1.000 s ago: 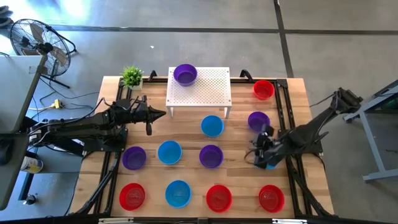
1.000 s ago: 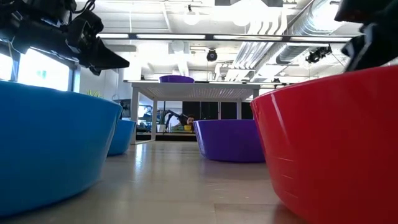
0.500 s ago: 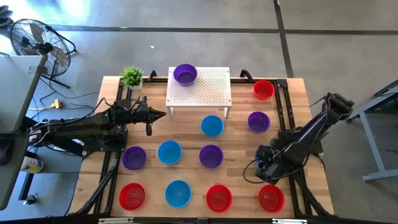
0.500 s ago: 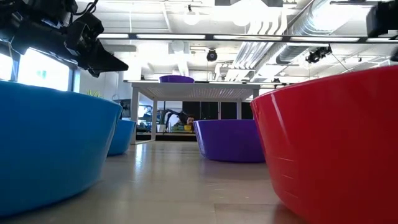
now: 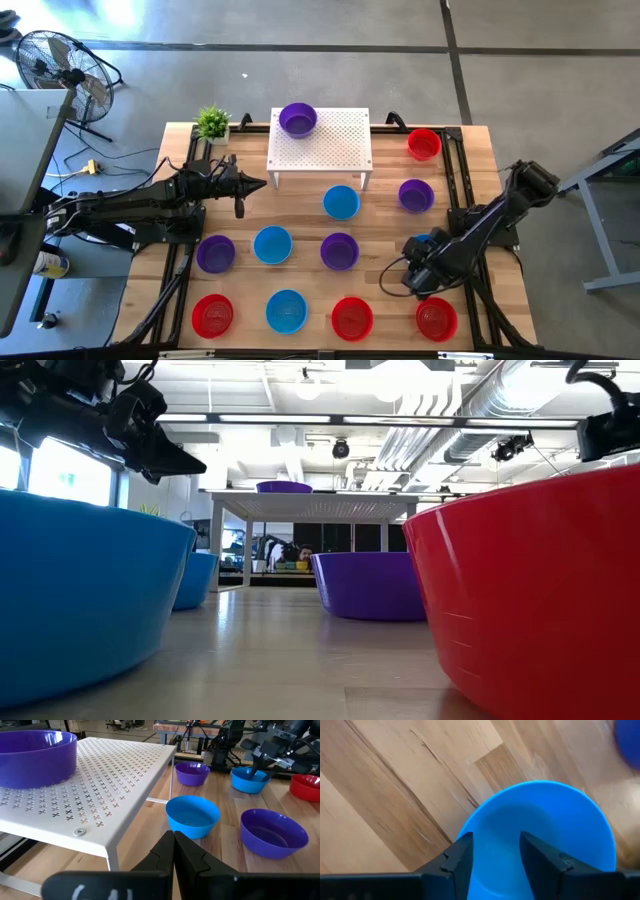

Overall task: Pick & Place Mini bowls
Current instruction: Put the blue bowl on the shelf

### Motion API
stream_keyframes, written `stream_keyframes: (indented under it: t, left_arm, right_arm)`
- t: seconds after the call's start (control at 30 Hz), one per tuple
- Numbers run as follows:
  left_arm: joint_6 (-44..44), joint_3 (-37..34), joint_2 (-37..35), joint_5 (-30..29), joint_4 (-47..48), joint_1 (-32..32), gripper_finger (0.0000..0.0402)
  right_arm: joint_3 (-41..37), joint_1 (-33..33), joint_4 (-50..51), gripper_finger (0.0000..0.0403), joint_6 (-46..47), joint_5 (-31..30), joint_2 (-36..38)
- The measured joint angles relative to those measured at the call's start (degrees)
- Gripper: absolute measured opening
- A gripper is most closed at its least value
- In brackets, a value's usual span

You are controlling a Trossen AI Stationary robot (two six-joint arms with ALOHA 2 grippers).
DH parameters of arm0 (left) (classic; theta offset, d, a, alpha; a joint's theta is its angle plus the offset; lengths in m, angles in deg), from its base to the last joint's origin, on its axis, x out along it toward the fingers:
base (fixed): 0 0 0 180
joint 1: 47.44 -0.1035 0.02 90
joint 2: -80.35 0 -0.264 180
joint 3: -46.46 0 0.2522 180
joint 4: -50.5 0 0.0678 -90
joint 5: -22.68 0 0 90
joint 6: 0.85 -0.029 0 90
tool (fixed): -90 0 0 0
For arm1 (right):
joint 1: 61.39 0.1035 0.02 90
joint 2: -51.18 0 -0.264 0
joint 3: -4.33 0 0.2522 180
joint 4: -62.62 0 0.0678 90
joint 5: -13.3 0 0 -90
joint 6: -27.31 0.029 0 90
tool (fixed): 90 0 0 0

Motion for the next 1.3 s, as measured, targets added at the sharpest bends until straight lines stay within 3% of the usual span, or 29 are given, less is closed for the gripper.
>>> stream_keyframes:
  t: [0.27,0.5,0.67,0.9,1.07,1.3]
  left_arm:
    - [0.0,0.0,0.0,0.01,-0.02,0.0,0.0001]
    - [-0.02,0.0,0.0,-0.3,-0.02,0.0,0.0001]
    - [-0.02,0.0,0.0,-0.34,-0.02,-0.01,0.0001]
    - [-0.04,0.0,0.0,-0.37,-0.02,0.0,0.0001]
    - [-0.04,0.0,0.0,-0.39,0.13,-0.01,0.0001]
    - [-0.07,0.0,0.0,-0.43,0.13,-0.01,0.0001]
  right_arm:
    - [0.0,-1.57,2.01,0.0116,-2.54,1.01,0.07]
    - [0.02,-4.82,16.41,0.0145,-3.05,3.35,3.28]
    - [0.02,-6.85,20.93,0.0174,-8.52,0.35,7.97]
    - [-2.35,-11.65,12.8,0.0183,-27.56,-1.98,13.8]
    - [-9.62,-16.61,0.36,0.0177,-37.39,3.42,16.64]
    - [-15.9,-21.77,-7.03,0.017,-42.93,8.79,16.94]
